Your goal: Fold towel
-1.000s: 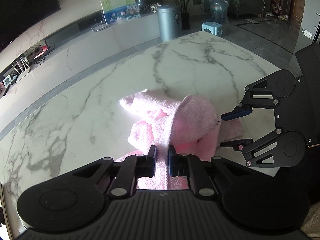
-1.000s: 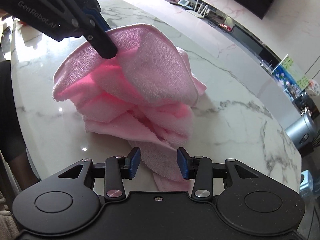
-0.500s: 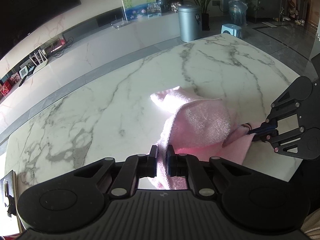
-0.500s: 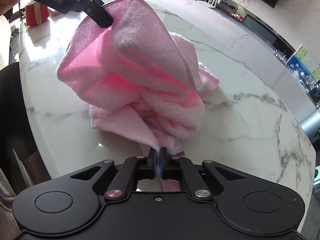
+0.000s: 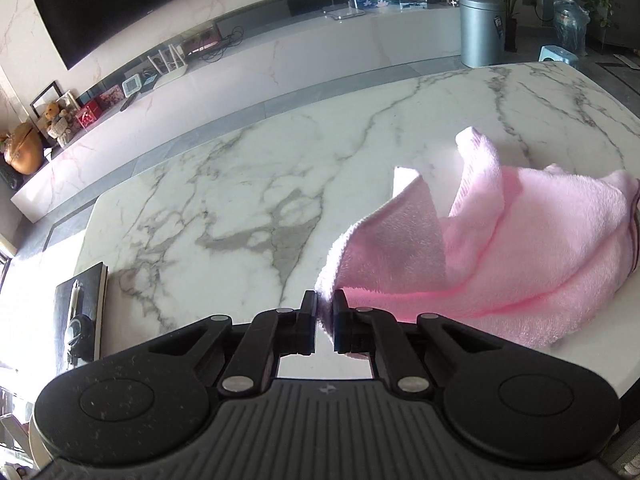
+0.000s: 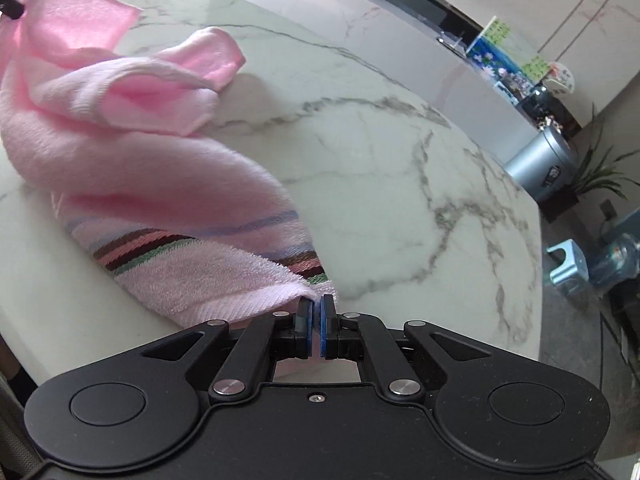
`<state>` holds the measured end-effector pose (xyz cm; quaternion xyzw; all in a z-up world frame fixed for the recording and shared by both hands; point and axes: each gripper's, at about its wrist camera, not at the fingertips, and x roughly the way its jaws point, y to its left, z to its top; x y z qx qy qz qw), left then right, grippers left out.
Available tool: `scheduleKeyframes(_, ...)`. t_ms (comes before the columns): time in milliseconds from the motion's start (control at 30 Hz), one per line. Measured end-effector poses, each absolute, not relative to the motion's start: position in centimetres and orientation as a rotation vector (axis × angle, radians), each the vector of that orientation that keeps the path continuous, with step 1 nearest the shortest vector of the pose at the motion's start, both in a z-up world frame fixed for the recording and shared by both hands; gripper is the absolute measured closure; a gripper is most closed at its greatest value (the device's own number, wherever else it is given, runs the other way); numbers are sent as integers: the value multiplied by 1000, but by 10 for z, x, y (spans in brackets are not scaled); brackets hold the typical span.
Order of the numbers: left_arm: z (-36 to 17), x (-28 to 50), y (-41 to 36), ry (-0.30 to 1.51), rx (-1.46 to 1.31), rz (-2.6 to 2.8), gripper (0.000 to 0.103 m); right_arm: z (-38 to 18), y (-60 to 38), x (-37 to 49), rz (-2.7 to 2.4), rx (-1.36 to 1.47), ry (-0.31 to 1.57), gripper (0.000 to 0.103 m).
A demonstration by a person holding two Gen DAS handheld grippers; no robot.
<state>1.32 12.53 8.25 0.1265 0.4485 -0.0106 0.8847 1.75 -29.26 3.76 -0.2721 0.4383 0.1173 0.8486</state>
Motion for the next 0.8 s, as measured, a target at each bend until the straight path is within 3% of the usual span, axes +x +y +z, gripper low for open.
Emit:
scheduleKeyframes(367,57,-5,137,1020,233,-13,99,45,-319,45,102,-586,916,101)
scheduleKeyframes(467,52,-5,138,1028,230,1,94,42,-314,46,85,-620,913,93)
scheduleKeyframes(533,50,-5,142,1027,231,17,92,42,-314,47,71,-638,914,67)
scheduleKeyframes(633,49,-5,149,1032,231,35,88,44,-318,45,86,-642,922,64)
scheduleKeyframes(800,50,-7,154,1044,241,49,69,56,-325,35,141,-575,938,64)
